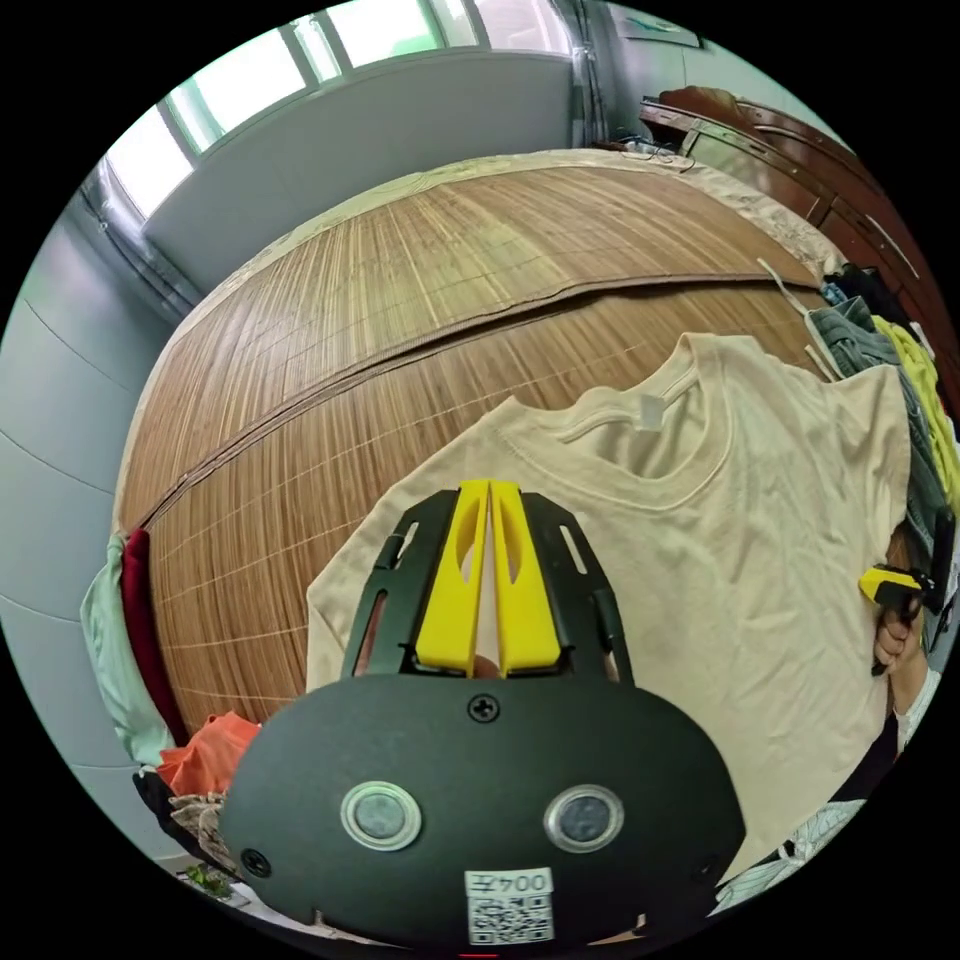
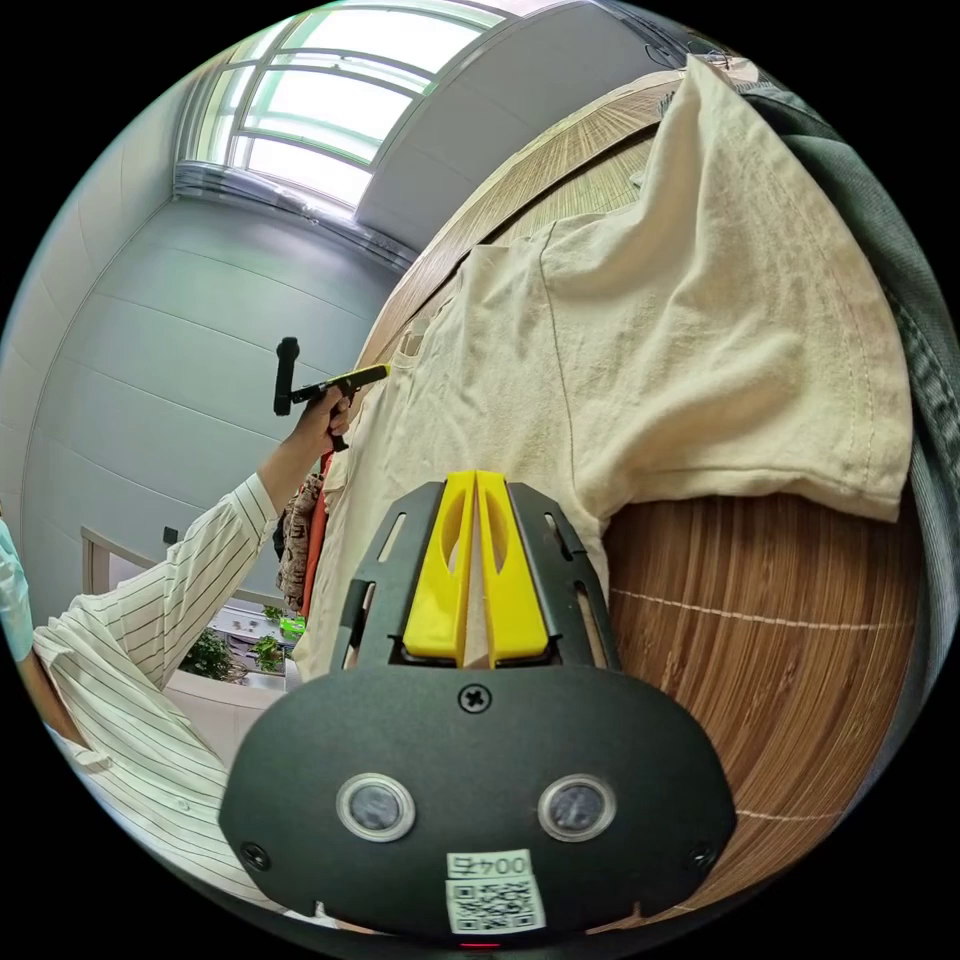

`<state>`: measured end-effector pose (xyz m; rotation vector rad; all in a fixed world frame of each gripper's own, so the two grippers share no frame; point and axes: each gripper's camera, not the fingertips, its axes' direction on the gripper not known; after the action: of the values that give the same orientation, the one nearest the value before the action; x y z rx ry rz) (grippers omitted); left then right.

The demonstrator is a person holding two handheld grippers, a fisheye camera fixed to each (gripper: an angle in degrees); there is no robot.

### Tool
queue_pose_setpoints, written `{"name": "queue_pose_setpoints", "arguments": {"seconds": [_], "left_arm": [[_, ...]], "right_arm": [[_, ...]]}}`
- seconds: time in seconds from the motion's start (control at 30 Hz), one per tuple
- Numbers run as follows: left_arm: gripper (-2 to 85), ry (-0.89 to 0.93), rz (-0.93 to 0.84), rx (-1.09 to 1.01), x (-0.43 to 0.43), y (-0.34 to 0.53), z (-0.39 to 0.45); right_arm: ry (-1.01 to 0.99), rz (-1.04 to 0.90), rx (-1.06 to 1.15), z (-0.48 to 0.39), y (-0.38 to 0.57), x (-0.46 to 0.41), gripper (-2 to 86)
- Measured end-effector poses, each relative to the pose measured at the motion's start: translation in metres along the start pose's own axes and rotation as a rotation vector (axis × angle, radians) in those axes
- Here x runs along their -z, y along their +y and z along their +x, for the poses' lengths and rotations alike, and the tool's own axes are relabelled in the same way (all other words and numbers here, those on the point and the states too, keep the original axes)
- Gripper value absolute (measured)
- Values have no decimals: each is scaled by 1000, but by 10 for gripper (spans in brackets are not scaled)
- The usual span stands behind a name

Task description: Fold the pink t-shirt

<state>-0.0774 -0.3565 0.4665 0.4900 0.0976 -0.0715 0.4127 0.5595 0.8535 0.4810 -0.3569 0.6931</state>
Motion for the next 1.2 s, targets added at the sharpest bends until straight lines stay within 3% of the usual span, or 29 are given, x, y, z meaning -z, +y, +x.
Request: {"name": "queue_pose_setpoints", "arguments": {"seconds": [0.2, 0.3, 0.43, 0.57, 0.7, 0.87, 1.07, 1.2], "left_arm": [[5, -18, 74, 124, 23, 11, -33], [3, 55, 119, 109, 39, 32, -38], [2, -2, -32, 151, 21, 59, -51], [2, 182, 116, 170, 58, 86, -46], [2, 22, -41, 20, 27, 111, -16], [2, 59, -3, 135, 45, 133, -58], [2, 284, 203, 148, 94, 156, -35], [2, 871, 384, 397, 65, 201, -56]], "right_arm": [[1, 0, 0, -2, -4, -2, -8], [2, 0, 1, -3, -6, -4, -8], [4, -1, 1, -5, -9, -5, -8], [4, 0, 1, -8, -13, -8, -8], [7, 0, 1, -12, -16, -10, -8], [8, 0, 0, -17, -22, -14, -8], [-1, 1, -1, -24, -28, -19, -8], [1, 1, 0, -30, -32, -23, -8]]}}
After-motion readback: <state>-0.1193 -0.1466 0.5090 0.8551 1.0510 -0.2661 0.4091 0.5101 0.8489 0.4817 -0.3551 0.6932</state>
